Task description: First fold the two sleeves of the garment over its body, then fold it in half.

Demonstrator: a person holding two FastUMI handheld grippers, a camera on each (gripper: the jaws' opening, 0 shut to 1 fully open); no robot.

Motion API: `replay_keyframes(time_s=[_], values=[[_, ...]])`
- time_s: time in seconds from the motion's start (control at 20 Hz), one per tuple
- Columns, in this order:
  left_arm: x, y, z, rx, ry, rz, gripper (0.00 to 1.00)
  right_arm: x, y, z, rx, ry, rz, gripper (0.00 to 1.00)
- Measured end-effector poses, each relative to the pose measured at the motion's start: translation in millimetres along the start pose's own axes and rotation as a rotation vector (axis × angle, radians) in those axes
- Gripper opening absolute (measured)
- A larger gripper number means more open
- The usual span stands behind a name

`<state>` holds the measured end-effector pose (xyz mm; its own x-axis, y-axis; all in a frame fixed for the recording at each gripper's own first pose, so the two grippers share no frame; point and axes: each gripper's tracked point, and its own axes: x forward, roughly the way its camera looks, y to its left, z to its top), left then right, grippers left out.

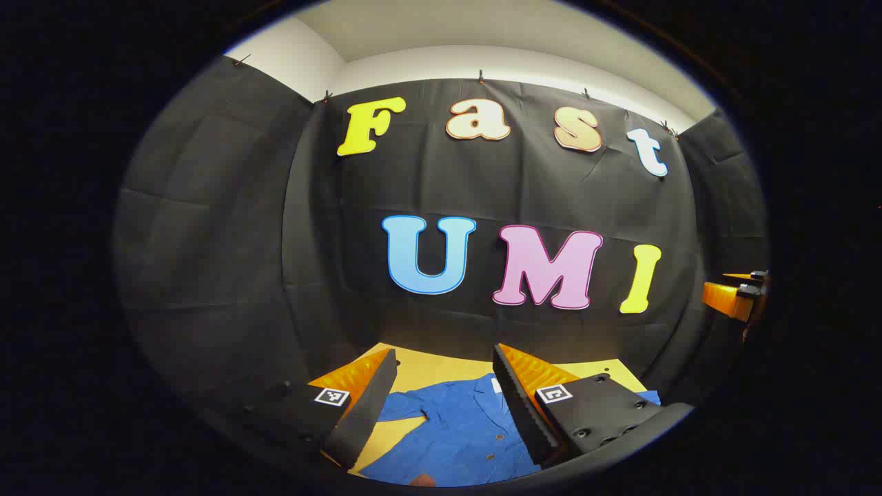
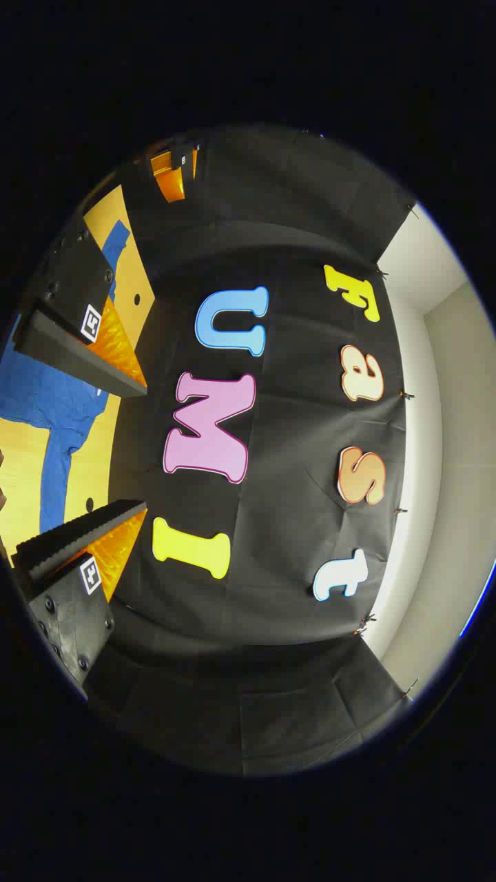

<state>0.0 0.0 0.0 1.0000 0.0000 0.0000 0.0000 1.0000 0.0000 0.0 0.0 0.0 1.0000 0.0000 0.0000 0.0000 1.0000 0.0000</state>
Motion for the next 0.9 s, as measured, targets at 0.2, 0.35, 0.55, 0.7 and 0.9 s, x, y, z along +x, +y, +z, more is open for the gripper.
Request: replay_keyframes(time_s=[0.2,0.35,0.55,0.7,0.9], values=[[-0.3,5.6,-0.3,0.010,0.001,0.006,0.81,9.4,-7.3,-6.5,0.005,0.048,-0.002,0.96],[4.8,8.3,-2.2,0.022,0.012,0.013,0.81,18.1,-8.9,-11.8,0.019,0.096,0.012,0.96],[15.2,3.2,-3.9,-0.012,0.037,-0.009,0.81,31.8,-19.5,-8.5,0.057,0.135,0.022,0.96],[20.9,1.2,-1.1,-0.004,0.031,-0.011,0.80,46.2,-44.4,-10.3,0.031,0.176,-0.007,0.96],[28.3,2.7,-6.9,0.005,0.047,-0.022,0.81,63.1,-69.3,-35.9,0.072,0.299,-0.024,0.96]])
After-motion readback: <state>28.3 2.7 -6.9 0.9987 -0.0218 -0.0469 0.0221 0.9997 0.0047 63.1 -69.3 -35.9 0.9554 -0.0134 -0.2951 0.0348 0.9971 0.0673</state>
